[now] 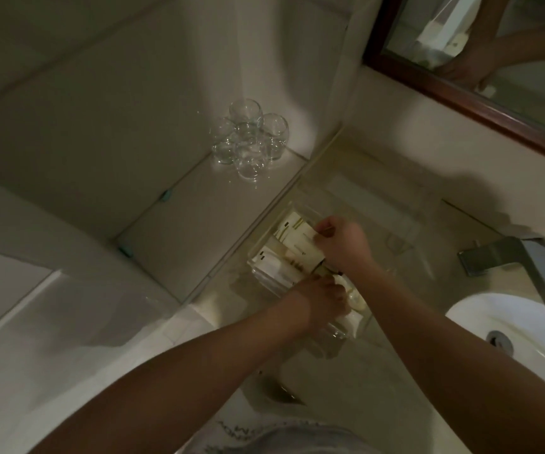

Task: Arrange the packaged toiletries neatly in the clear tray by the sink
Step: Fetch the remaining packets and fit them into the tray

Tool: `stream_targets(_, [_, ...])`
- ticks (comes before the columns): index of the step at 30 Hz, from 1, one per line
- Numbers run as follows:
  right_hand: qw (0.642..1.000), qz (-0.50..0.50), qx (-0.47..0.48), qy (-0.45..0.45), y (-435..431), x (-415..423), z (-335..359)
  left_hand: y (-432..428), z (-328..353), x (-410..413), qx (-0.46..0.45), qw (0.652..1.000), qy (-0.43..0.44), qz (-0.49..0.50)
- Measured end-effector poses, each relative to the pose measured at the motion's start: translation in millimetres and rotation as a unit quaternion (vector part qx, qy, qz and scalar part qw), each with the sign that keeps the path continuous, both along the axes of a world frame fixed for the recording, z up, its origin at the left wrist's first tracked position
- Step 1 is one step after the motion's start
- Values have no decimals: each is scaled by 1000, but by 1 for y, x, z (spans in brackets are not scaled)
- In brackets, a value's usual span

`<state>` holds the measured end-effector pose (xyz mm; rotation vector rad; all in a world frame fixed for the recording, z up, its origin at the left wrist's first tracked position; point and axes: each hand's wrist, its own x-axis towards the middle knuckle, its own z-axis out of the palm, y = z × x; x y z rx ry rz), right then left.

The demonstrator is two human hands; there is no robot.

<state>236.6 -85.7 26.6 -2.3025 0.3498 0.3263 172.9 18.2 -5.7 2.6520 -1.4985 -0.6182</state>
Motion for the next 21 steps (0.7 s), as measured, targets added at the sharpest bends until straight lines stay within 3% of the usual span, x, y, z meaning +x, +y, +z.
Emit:
stream_targets(8, [999,35,5,27,7,5,-3,11,5,4,-21,999,-17,-19])
stream_targets(10, [998,51,-9,37,8,8,-5,17,6,6,-47,998,-38,-13])
stream_targets(12, [996,66,-32,44,10,10,-7,21,5,6,-12,1000,-25,-14])
stream_targets(14, [994,82,-65,39,13,10,-9,26,4,3,-49,998,-24,1])
stream_targets(17, [988,91,-122,11,18,6,-11,37,0,-6,-152,985,-60,56])
stream_targets(21, [981,91,-172,-15,22,3,-15,48,-1,-9,-196,952,-65,227])
